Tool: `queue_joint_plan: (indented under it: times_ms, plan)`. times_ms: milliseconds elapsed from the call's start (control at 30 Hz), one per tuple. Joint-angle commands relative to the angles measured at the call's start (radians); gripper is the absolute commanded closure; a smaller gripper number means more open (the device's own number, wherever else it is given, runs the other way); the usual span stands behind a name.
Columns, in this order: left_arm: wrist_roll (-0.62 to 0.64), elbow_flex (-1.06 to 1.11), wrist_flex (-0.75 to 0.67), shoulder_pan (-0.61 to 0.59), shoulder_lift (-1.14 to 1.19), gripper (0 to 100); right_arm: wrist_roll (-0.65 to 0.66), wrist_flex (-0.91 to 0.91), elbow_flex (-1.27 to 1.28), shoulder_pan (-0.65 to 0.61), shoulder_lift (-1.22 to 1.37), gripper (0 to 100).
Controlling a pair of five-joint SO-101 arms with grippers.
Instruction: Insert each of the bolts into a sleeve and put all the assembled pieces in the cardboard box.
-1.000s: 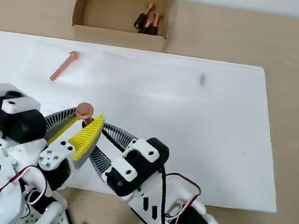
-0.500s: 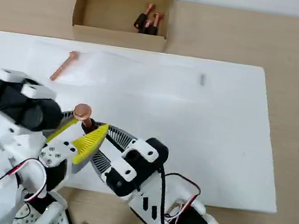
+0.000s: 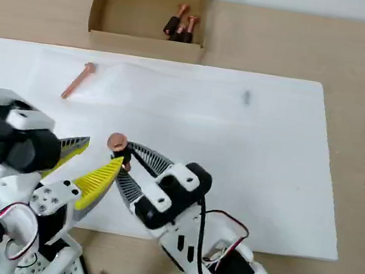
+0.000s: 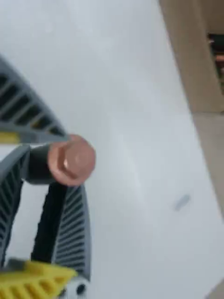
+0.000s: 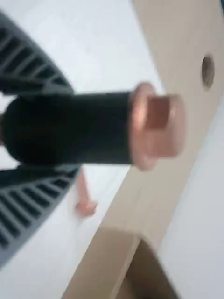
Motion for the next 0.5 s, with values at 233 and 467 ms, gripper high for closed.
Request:
queue_joint_plan:
  times_ms: [233, 467]
  plan:
    - [0.051, -0.157, 0.002, -0.183, 0.12, 81, -0.003, -0.106, -0.054, 0.176, -0.15, 98.9]
    - [0.005, 0.034, -0.005, -0.41, 0.13, 81, -0.011, -0.117, -0.283, 0.199, 0.142, 98.9]
